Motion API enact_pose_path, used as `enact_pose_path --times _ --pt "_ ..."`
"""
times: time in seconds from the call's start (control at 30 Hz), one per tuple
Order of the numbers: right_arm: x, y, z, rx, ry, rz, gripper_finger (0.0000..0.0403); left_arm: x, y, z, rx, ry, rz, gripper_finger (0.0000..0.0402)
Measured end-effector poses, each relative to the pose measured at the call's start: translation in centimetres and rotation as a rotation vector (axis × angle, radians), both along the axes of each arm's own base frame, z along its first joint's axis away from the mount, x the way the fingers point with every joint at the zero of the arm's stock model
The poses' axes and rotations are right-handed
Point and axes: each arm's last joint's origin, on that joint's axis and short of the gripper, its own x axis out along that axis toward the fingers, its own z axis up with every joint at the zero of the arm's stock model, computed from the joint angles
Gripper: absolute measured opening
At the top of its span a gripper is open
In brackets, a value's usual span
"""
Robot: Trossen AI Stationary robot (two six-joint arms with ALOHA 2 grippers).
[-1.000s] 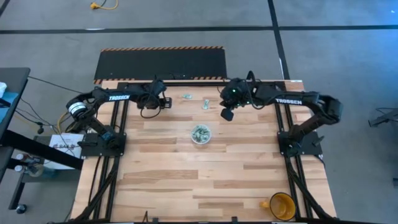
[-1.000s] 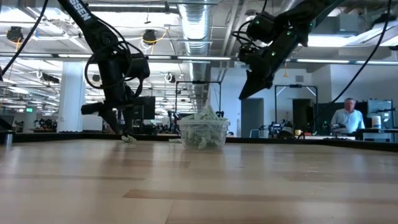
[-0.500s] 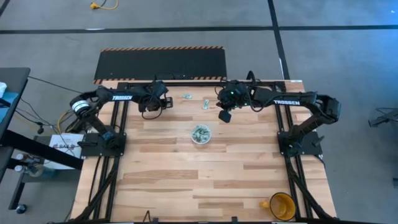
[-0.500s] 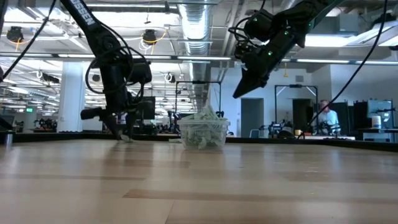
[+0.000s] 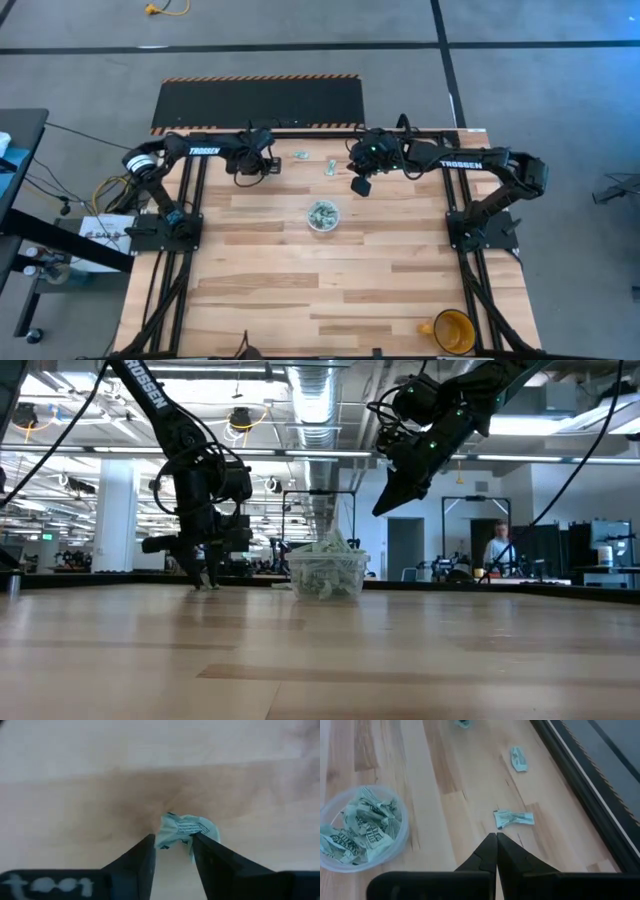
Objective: Pick and place Stevia / Truvia into bins
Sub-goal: Put the green stevia packet into the transparent container
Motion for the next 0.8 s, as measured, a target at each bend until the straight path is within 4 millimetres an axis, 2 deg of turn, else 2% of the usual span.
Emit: enact_pose_path --times 0.27,0.5,0.67,0.8 --pt "0.1 0.1 0.1 -0.008 -0.009 0.001 0.0000 1.0 0.5 0.5 0.119 -0.022 -0.053 0.0011" --pt "0.5 0.4 0.3 -0.017 -0.040 0.007 0.0000 1.5 0.6 0.8 0.144 -0.066 -0.120 0.0002" --pt "1.0 0.8 0.7 -0.034 -0.086 0.024 0.0000 2.0 0.1 0.8 0.131 -0.079 -0.181 0.0000" --pt "1.2 1.2 0.7 -0.037 -0.093 0.037 0.0000 2.6 -0.6 1.7 0.172 -0.102 -0.240 0.0000"
